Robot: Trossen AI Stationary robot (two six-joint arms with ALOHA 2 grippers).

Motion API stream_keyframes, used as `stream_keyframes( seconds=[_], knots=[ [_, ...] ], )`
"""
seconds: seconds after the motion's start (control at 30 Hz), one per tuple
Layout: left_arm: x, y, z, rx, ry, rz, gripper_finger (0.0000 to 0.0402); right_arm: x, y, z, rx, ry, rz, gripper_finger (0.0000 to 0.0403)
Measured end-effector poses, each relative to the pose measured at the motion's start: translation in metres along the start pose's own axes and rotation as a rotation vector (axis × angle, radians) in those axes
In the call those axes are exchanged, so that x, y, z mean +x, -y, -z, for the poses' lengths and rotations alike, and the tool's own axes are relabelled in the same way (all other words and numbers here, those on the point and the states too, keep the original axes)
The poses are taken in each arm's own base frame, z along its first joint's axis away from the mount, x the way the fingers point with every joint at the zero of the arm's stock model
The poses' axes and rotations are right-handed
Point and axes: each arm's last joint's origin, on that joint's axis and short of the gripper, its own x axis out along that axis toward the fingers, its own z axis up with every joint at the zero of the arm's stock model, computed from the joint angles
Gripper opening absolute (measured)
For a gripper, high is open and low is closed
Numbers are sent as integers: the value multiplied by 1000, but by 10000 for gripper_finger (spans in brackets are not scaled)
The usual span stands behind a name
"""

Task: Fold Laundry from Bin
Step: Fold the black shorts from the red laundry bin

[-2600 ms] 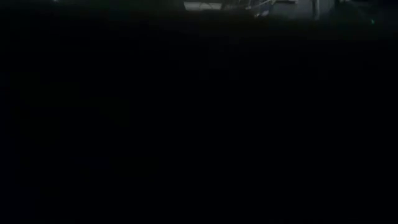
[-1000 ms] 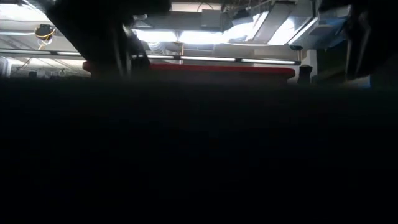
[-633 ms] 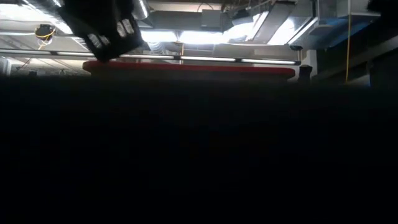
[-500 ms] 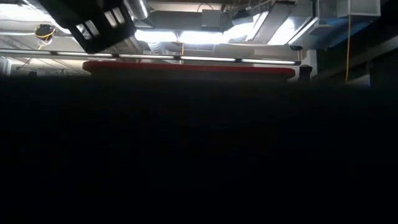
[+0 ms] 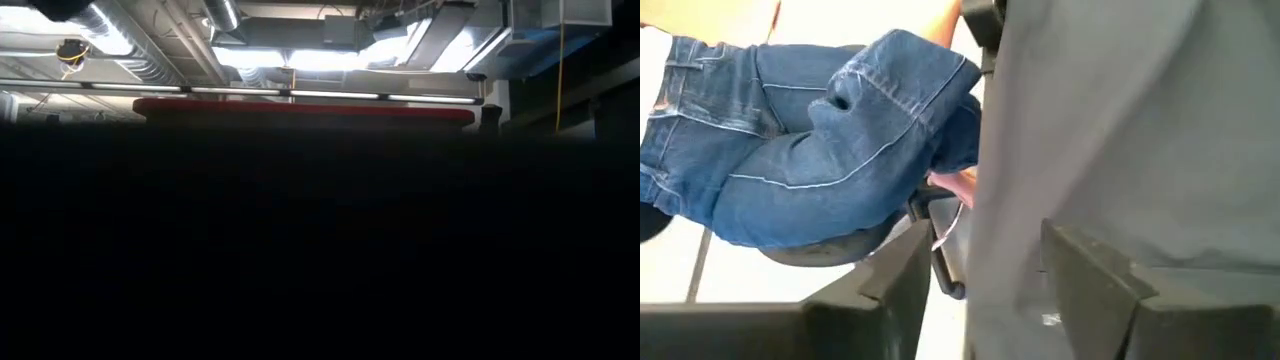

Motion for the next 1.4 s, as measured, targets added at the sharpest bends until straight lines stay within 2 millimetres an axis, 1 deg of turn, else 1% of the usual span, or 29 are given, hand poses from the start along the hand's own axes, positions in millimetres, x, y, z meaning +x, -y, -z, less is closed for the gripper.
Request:
stream_keyframes(
  seconds=[0.1,0.2,0.3,0.4,0.47,0.63,0.77,0.93,1.23,1.4],
  knots=[
    [6,5,5,-20,5,3,210,10,-4,5,23,-35,-34,191],
    [21,12,11,-24,26,55,210,18,-7,7,41,-65,-78,191],
    [32,15,18,-23,31,87,210,21,-10,9,43,-69,-108,191],
    [40,15,26,-13,10,71,210,22,-11,14,24,-85,-90,191],
    [45,14,30,-4,7,50,210,24,-11,22,6,-105,-55,191],
    [61,9,42,11,-29,24,210,36,-19,46,-54,-108,-4,191],
    [63,10,45,47,-30,17,210,44,-21,60,-87,-106,31,191],
    [63,10,44,32,-7,3,210,53,-18,66,-104,-98,72,191],
    [63,10,44,35,-4,1,210,55,-17,67,-132,-113,80,191],
    [63,10,43,34,-2,-2,210,54,-18,67,-131,-154,61,191]
  ],
)
